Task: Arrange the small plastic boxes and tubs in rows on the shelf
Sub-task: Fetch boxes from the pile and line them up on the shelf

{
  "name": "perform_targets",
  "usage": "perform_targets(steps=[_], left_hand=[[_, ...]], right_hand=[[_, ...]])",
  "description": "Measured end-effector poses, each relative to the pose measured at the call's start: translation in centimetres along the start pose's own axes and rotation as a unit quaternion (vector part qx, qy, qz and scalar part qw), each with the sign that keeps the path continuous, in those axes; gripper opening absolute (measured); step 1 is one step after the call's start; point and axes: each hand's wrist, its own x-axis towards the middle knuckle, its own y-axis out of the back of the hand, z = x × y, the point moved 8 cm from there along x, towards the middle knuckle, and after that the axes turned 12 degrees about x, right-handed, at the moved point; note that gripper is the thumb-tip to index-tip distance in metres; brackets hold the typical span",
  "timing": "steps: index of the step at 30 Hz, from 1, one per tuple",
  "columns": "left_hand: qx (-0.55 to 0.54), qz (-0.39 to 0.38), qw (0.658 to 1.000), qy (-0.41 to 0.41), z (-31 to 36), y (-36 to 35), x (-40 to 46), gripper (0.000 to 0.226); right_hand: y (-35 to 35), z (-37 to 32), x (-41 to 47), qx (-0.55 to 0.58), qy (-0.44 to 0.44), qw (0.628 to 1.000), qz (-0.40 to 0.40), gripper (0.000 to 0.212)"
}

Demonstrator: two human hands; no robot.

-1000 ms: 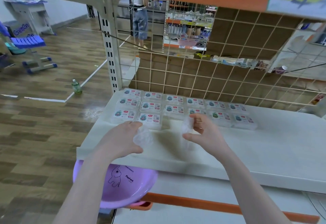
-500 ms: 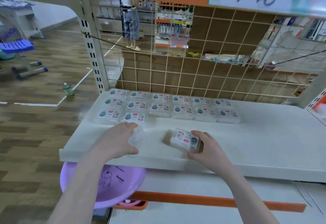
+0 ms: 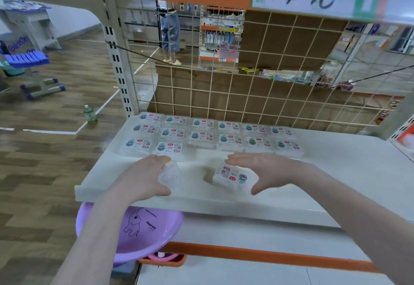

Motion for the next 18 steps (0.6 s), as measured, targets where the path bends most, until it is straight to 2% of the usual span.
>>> perform_targets(steps=[3, 8, 13, 18], left_hand=[[-0.003, -0.002, 1.0, 0.001, 0.2, -0.1, 0.0, 0.078], [-0.009, 0.0, 1.0, 0.008, -0.1, -0.3, 0.0, 0.079], [-0.023, 0.002, 0.999, 0.027, -1.0, -0.7, -0.2, 0.082], [-0.022, 0.006, 0.999, 0.03, -1.4, -0.8, -0.2, 0.084]], right_hand=[[-0.4, -0.6, 0.8, -0.052, 0.013, 0.996, -0.071, 0.097], [-0.5, -1.3, 2.2, -0.099, 0.04, 0.988, -0.113, 0.095], [-0.3, -1.4, 3.1, -0.081, 0.053, 0.989, -0.109, 0.092], [-0.2, -0.8, 3.4, -0.038, 0.043, 0.997, -0.054, 0.09]])
